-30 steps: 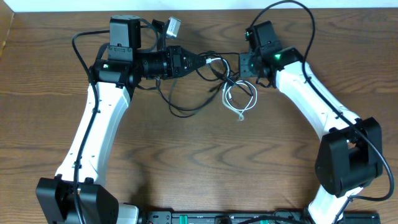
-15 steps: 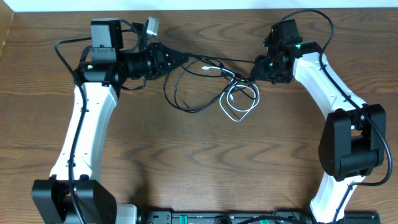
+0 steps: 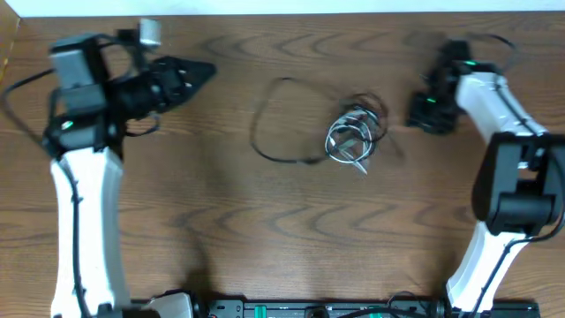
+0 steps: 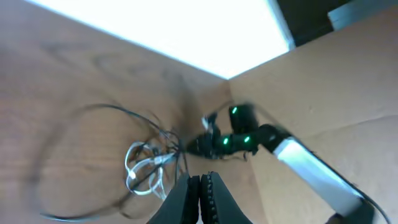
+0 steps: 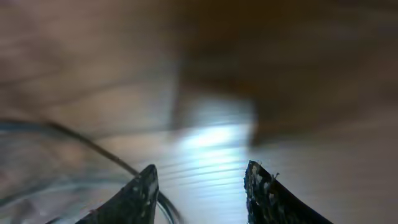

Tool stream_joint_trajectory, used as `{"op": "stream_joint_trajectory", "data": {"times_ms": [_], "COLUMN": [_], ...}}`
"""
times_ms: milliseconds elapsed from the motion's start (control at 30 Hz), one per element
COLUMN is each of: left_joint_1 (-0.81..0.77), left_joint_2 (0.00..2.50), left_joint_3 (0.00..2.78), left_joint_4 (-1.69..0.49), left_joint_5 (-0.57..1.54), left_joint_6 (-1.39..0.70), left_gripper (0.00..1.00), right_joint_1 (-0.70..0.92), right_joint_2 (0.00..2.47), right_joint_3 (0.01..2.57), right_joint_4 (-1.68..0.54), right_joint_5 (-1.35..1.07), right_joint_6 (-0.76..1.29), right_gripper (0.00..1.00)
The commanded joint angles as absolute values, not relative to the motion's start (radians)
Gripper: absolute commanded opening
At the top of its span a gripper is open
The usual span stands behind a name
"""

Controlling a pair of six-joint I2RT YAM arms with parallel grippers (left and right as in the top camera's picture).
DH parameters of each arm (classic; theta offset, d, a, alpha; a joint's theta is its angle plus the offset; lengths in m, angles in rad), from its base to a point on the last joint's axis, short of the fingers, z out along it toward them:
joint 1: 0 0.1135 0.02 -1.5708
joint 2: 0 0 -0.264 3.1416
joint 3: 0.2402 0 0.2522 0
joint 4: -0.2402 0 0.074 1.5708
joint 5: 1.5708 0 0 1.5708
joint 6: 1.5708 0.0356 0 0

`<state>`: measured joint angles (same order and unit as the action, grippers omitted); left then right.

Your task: Untangle cables

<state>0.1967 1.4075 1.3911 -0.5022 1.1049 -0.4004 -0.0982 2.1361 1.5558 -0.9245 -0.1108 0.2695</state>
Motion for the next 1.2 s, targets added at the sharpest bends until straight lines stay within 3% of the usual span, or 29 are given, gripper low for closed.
{"op": "stream_joint_trajectory", "data": {"times_ms": [0,133,333,533,833,933,1100,1167], "left_joint_1": [0.208,0.211,0.144,0.007,-0.144,-0.209,-0.334,-0.375], "left_joint_2": [1.386,1.386,1.386,1.401,1.561,1.629,1.724,1.767], "left_joint_3": [1.424,1.424,1.421,1.416,1.416,1.416,1.420,1.420], "left_joint_4": [-0.499,-0.500,-0.545,-0.585,-0.559,-0.524,-0.456,-0.428], "left_joint_5": [1.132,1.131,1.008,0.820,0.790,0.677,0.534,0.494], "left_joint_6": [-0.405,-0.404,-0.393,-0.355,-0.306,-0.303,-0.262,-0.253], "left_gripper": [0.08,0.08,0.07,0.07,0.08,0.17,0.46,0.53], "right_joint_1": [-0.141,-0.182,-0.116,-0.063,-0.064,-0.064,-0.065,-0.065], "right_joint_2": [2.130,2.130,2.126,2.066,1.866,1.799,1.759,1.759], "right_joint_3": [1.549,1.549,1.549,1.551,1.551,1.551,1.551,1.551], "right_joint_4": [-0.934,-0.936,-0.934,-0.936,-0.961,-0.960,-0.962,-0.965], "right_joint_5": [-0.020,-0.231,-0.403,-0.400,-0.398,-0.397,-0.395,-0.395], "right_joint_6": [0.263,0.110,-0.054,-0.061,-0.061,-0.057,-0.057,-0.057], "right_gripper": [0.42,0.41,0.41,0.42,0.47,0.55,0.59,0.60]}}
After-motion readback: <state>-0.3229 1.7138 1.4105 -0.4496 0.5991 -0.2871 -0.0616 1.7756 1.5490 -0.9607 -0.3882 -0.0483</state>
